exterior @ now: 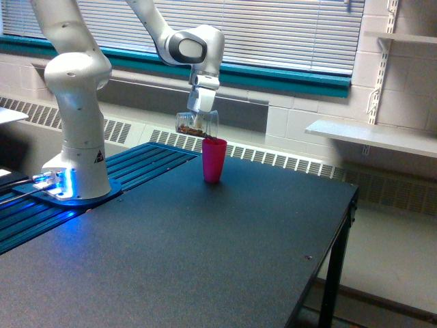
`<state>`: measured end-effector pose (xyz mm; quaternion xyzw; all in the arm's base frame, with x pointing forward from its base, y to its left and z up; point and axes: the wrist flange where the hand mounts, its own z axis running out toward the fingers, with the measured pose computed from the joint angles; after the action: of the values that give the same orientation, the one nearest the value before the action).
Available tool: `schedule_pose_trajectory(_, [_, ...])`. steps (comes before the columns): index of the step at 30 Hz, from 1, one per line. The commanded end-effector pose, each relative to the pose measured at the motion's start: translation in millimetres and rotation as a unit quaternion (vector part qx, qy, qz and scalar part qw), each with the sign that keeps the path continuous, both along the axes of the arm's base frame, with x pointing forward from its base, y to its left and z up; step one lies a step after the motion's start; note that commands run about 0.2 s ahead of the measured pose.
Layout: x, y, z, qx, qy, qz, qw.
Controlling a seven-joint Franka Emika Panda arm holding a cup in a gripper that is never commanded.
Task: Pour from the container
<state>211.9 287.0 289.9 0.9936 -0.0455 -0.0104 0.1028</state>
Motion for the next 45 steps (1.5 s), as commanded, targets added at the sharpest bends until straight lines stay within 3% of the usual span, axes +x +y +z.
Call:
schedule_pose_trajectory(1, [2.3,-0.5,3.9,-0.002,0.004,0.006,1.0])
schedule_pose_trajectory(34, [-1.0,-6.4,6.8,-0.004,0.039,0.003,0.9992])
schedule_pose_trajectory(45, [2.5,-8.9,8.9,-0.007,0.039,0.0,0.9992])
